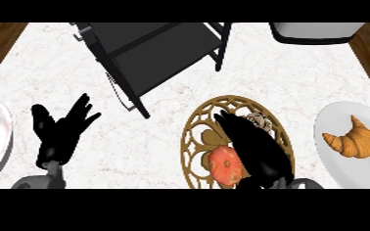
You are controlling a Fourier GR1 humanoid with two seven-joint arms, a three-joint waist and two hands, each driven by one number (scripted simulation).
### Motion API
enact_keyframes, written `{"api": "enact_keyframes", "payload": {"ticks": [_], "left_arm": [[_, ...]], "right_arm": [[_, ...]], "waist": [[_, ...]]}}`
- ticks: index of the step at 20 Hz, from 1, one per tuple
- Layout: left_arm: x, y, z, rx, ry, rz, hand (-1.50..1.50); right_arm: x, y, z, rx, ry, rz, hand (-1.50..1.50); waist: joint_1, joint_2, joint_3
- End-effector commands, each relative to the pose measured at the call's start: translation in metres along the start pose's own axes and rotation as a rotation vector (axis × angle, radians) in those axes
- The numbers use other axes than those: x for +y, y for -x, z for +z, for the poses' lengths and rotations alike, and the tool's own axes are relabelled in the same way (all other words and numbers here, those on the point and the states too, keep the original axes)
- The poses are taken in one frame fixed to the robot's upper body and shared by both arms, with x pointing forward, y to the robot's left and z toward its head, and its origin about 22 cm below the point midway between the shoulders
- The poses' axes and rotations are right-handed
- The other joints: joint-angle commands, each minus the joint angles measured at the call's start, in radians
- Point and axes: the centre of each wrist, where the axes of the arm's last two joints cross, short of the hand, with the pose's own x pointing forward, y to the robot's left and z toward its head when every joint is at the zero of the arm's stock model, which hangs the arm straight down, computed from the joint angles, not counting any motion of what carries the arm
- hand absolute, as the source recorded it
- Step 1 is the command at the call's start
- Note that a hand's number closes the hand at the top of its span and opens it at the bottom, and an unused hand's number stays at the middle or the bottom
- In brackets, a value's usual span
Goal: Pick the squash from the placemat and place it in the tiered shelf
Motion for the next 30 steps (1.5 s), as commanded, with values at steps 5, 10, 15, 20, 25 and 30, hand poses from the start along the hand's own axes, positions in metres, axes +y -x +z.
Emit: {"api": "enact_keyframes", "payload": {"ticks": [5,10,15,20,25,30], "left_arm": [[0.007,0.006,-0.004,0.064,0.004,0.006,0.0],[0.01,0.01,-0.006,0.037,-0.01,-0.006,0.0],[-0.007,0.01,0.003,0.061,-0.01,0.017,0.0],[-0.002,0.01,-0.019,0.061,-0.001,0.023,0.0],[-0.006,0.012,-0.003,0.037,0.004,-0.001,0.0],[0.0,0.014,0.005,0.053,0.007,0.013,0.0]], "right_arm": [[0.018,0.018,-0.025,-0.019,0.052,0.003,-1.5],[0.036,0.008,-0.041,-0.049,0.061,-0.027,-1.5],[0.044,0.01,-0.03,-0.067,0.048,-0.019,-1.5],[0.046,0.007,-0.036,-0.193,-0.161,0.231,1.5],[0.066,-0.013,-0.034,-0.23,-0.13,0.067,1.5],[0.068,-0.029,0.006,-0.347,-0.039,0.02,1.5]], "waist": [[-0.001,0.005,-0.006],[-0.001,0.006,-0.006],[-0.002,0.004,-0.006],[-0.006,0.008,-0.007],[-0.001,0.005,-0.006],[-0.005,0.002,-0.006]]}}
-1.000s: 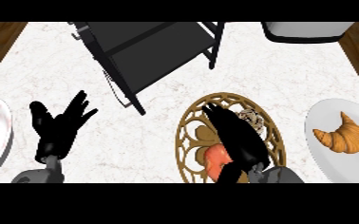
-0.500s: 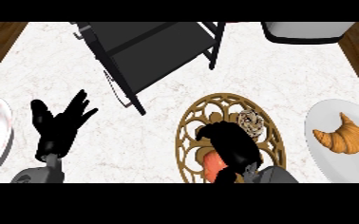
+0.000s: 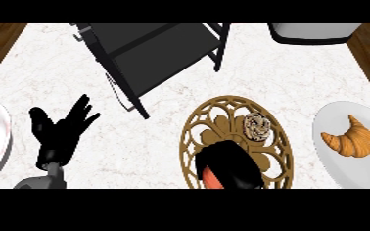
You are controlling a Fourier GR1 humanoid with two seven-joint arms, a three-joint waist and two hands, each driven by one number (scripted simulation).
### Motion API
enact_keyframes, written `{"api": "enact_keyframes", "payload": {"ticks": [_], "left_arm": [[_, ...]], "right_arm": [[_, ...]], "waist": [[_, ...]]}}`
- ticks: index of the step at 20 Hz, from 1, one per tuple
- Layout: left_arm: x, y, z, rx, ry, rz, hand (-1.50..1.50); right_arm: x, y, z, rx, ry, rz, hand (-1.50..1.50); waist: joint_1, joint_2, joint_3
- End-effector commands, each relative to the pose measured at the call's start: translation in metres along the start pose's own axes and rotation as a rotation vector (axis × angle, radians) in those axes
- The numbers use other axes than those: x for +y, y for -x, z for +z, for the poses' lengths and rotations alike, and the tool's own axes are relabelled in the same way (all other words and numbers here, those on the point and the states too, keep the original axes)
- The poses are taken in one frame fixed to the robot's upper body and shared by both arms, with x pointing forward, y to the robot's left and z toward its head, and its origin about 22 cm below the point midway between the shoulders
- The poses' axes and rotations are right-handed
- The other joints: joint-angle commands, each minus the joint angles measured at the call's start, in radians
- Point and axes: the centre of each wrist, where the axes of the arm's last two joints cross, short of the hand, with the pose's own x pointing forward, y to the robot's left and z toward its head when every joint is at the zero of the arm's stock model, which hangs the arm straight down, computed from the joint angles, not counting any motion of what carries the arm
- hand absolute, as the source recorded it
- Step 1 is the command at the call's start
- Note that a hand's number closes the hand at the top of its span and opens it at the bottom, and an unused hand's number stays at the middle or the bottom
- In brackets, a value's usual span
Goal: Pick the squash from the placemat and place it in the tiered shelf
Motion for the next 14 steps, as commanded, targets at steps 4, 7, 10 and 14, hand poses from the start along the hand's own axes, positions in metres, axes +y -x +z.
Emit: {"api": "enact_keyframes", "payload": {"ticks": [4,7,10,14], "left_arm": [[-0.01,-0.011,-0.008,0.058,0.003,-0.015,0.0],[-0.021,-0.001,-0.003,0.066,0.031,-0.015,0.0],[-0.019,-0.009,-0.008,0.056,0.004,-0.001,0.0],[0.003,0.017,-0.004,0.069,-0.014,0.001,0.0]], "right_arm": [[-0.001,-0.052,-0.019,-0.177,-0.006,0.035,1.5],[-0.008,-0.08,-0.036,-0.242,-0.078,0.055,1.5],[-0.025,-0.1,-0.016,-0.344,0.039,-0.045,1.5],[-0.075,-0.123,0.024,-0.401,0.217,-0.073,1.5]], "waist": [[0.009,0.012,-0.004],[0.023,0.013,-0.004],[0.013,0.011,-0.004],[0.006,0.008,-0.005]]}}
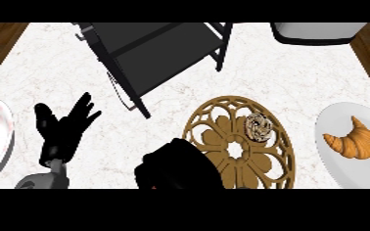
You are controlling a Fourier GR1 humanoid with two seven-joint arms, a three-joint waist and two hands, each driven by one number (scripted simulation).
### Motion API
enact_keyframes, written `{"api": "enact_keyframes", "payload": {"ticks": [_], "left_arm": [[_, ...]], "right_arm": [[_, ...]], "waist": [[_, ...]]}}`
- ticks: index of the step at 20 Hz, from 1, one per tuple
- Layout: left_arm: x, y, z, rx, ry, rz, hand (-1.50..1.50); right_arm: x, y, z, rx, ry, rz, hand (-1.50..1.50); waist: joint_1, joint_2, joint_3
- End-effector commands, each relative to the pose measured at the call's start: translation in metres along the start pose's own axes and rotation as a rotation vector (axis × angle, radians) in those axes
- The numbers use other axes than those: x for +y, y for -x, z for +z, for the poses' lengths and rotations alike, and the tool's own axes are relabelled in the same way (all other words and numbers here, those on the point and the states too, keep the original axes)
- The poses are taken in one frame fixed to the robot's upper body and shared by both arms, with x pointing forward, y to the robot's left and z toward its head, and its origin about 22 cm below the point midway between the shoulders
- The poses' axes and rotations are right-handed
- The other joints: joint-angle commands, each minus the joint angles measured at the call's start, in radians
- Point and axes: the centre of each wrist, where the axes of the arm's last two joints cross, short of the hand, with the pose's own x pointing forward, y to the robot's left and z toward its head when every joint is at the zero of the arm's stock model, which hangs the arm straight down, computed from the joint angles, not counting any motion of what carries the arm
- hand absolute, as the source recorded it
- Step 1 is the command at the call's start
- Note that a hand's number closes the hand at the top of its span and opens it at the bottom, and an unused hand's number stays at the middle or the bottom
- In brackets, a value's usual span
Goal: Pick the squash from the placemat and place it in the tiered shelf
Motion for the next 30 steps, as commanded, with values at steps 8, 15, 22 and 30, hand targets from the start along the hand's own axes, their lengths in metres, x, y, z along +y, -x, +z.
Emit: {"api": "enact_keyframes", "payload": {"ticks": [8,15,22,30], "left_arm": [[-0.012,0.015,0.004,0.056,0.007,0.003,0.0],[0.005,0.015,0.004,0.071,0.009,-0.014,0.0],[0.006,0.008,-0.002,0.057,0.011,-0.002,0.0],[-0.015,0.017,-0.002,0.065,0.031,-0.005,0.0]], "right_arm": [[-0.106,-0.073,0.046,-0.004,0.339,-0.017,1.5],[-0.19,-0.096,0.021,0.03,0.448,-0.037,1.5],[-0.248,-0.1,-0.016,0.054,0.491,-0.103,1.5],[-0.289,-0.073,-0.049,0.088,0.496,-0.074,1.5]], "waist": [[-0.003,0.0,-0.007],[0.003,0.003,-0.008],[0.007,0.008,-0.007],[0.008,0.011,-0.007]]}}
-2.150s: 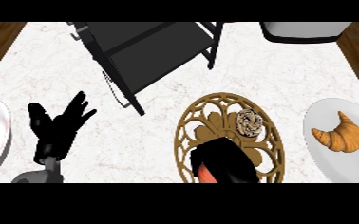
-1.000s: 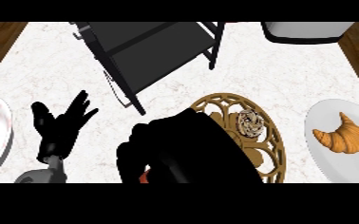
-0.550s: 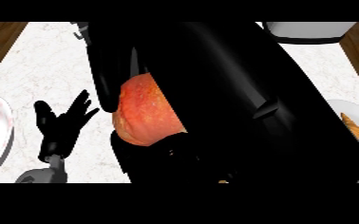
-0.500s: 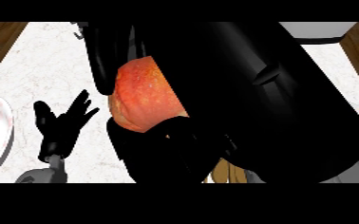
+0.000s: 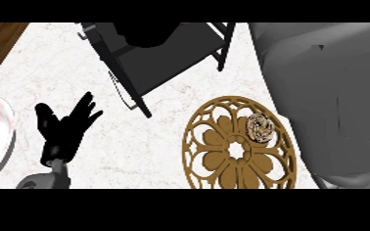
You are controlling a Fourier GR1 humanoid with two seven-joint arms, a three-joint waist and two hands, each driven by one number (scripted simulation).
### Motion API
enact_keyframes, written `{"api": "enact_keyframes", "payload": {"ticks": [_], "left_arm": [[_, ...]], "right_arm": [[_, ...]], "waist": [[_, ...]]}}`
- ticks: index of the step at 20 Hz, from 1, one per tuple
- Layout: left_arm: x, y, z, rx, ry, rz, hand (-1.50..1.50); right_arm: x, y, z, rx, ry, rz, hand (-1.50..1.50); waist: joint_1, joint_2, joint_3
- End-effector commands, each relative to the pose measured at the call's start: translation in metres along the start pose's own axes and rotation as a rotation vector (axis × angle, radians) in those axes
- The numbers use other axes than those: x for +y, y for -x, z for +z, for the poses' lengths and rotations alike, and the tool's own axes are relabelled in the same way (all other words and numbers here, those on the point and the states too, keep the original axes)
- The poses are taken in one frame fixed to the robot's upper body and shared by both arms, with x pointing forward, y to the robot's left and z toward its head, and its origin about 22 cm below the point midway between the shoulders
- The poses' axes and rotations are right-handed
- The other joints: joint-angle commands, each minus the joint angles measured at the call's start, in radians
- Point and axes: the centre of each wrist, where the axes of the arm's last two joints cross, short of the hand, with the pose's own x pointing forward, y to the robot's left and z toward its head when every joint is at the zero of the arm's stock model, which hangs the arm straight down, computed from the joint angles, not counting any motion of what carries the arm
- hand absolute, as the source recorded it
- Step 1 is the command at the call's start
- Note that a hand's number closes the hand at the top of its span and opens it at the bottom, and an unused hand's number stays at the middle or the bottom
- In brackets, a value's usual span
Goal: Pick the squash from the placemat and place it in the tiered shelf
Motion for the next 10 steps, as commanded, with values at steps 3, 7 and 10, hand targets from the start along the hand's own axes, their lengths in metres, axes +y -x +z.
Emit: {"api": "enact_keyframes", "payload": {"ticks": [3,7,10], "left_arm": [[0.001,0.015,0.002,0.069,0.004,-0.001,0.0],[-0.004,0.011,-0.001,0.065,-0.001,-0.014,0.0],[-0.006,0.014,-0.003,0.053,0.012,-0.013,0.0]], "right_arm": [[0.005,0.017,-0.039,0.004,-0.042,0.008,1.5],[-0.003,0.024,-0.057,-0.007,-0.093,0.071,1.5],[0.021,0.029,-0.068,-0.03,-0.092,0.098,1.5]], "waist": [[0.005,0.006,-0.005],[0.006,0.007,-0.005],[0.006,0.007,-0.005]]}}
